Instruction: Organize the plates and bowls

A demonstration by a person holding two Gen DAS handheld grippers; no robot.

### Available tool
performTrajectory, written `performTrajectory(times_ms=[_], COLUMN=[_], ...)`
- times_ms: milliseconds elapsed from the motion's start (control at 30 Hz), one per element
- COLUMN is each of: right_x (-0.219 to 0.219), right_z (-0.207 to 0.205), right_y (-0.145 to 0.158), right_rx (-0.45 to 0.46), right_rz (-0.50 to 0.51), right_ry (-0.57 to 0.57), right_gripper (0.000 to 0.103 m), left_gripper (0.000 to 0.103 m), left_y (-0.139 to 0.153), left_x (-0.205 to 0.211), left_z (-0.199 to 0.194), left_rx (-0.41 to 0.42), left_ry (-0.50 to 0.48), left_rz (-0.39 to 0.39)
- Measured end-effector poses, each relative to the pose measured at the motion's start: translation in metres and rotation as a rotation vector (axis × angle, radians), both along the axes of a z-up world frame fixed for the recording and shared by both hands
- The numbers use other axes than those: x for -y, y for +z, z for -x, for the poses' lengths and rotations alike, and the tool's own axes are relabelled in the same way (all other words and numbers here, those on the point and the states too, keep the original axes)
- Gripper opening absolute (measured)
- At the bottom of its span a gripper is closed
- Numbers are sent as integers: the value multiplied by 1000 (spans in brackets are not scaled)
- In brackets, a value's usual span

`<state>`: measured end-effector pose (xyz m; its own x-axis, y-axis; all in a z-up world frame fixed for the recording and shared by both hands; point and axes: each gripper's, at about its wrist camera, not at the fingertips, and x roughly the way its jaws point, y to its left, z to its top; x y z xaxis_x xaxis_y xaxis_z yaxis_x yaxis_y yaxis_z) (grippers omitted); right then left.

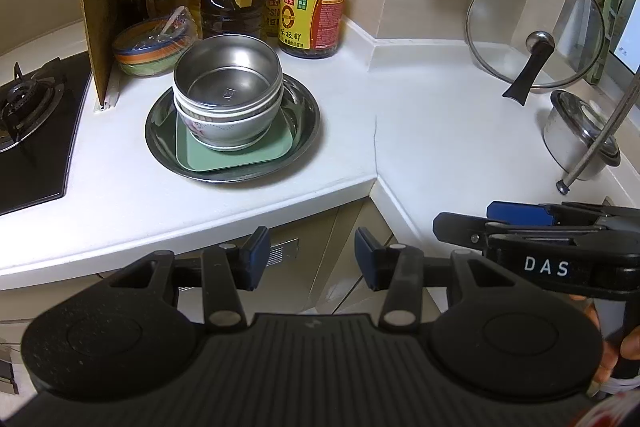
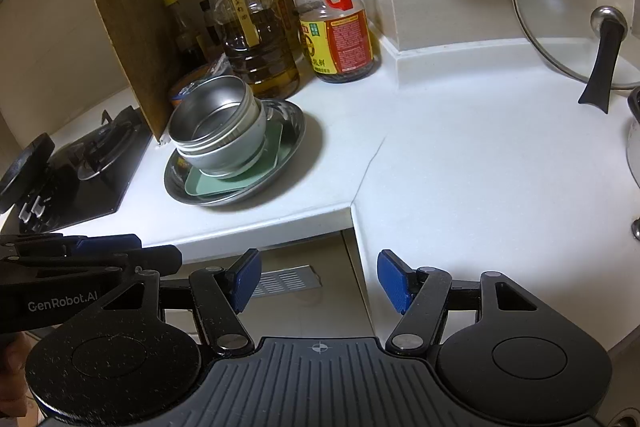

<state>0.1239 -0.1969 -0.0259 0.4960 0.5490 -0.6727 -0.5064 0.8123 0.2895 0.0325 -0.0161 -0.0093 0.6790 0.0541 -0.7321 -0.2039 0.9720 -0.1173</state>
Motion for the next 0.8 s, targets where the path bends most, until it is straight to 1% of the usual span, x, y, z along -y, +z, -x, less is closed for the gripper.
performTrajectory(times_ms=[800], right_x=[-2], right_z=[4], right_y=[0], right_rx=[2], right_rz=[3], right_ry=[4], right_gripper=[64], left_gripper=[44], left_y=[0], left_x=[-1], left_z=[2], left_rx=[3], left_ry=[0], left_rz=[4])
